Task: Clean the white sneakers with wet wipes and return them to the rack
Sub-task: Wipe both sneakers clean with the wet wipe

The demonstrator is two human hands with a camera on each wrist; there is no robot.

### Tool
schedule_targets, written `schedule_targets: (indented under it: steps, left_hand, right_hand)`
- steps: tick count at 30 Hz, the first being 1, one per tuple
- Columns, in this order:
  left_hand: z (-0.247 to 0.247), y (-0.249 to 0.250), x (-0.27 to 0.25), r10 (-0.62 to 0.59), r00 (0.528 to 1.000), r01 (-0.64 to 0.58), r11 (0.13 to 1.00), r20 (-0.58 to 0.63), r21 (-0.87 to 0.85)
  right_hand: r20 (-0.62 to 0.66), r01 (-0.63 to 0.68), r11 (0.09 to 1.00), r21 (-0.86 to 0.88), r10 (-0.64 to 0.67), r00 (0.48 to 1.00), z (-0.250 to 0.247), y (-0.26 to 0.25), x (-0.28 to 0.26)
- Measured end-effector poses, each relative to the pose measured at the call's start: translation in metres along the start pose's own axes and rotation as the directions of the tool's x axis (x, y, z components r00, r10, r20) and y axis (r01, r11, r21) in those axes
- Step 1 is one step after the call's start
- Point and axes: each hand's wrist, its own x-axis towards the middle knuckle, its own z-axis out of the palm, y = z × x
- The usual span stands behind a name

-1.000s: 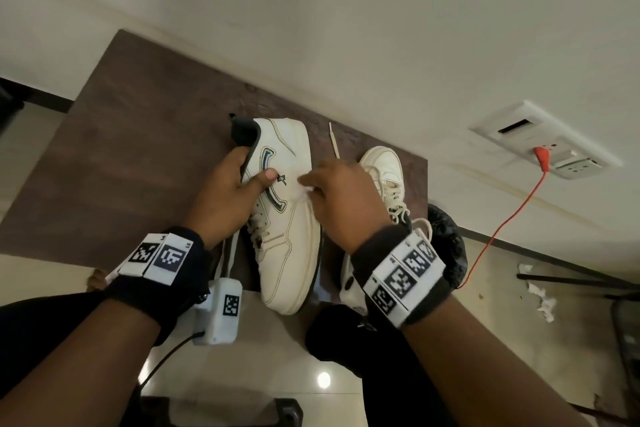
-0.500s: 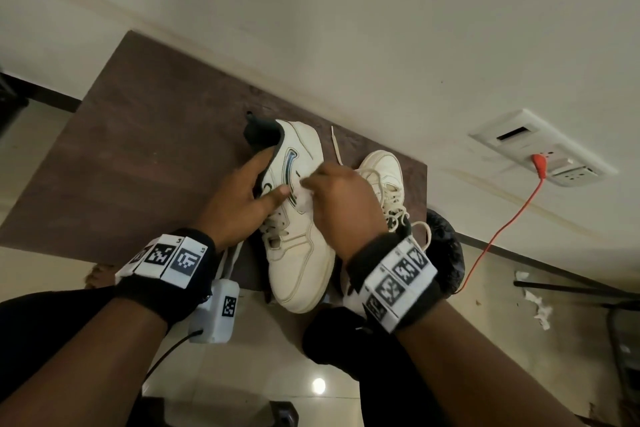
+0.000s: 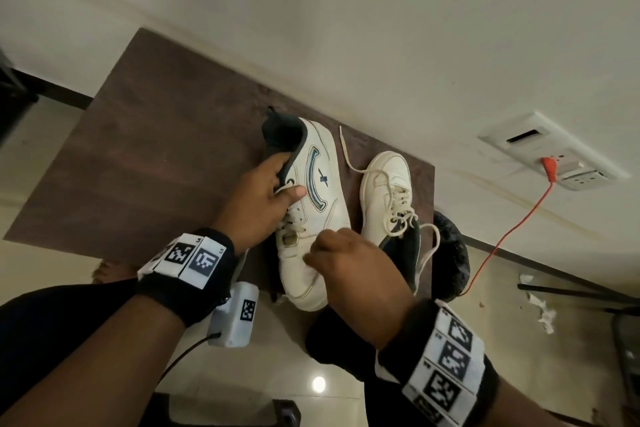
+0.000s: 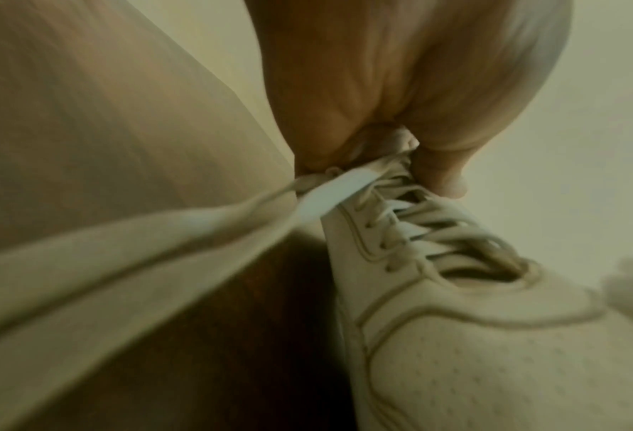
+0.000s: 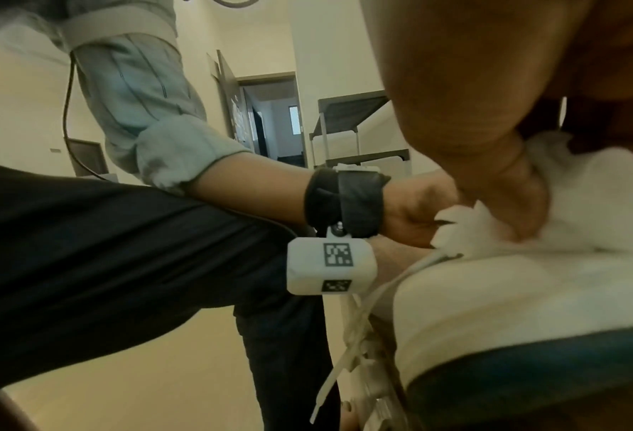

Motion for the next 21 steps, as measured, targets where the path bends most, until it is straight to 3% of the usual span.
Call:
schedule_targets:
  steps: [3, 8, 15, 21]
  left_hand:
    - [0.001, 0.001, 0.002, 0.044, 0.999, -0.043, 0.998, -0.029, 0.043]
    - [-0.003, 0.001, 0.005, 0.161, 0.987, -0.152, 0.952, -0.013, 0.265]
    - [-0.002, 0.011, 0.001, 0.174, 0.983, -0.124, 0.862, -0.057, 0.492]
    - [0.006, 0.004, 0.002, 0.167, 0.981, -0.096, 0.864, -0.102, 0.494]
  right_hand:
    - [-0.130, -0.068, 0.998, 0.017, 0.070, 0.989, 0.006, 0.005, 0.014]
    - [-0.309, -0.152, 0.986, 0.069, 0.166, 0.936, 0.005, 0.015, 0.061]
    - [-0.303, -0.105, 0.993, 0.044, 0.114, 0.946, 0.009, 0.017, 0.037]
    - [-0.115, -0.067, 0.997, 0.040, 0.071, 0.991, 0.021, 0.005, -0.006]
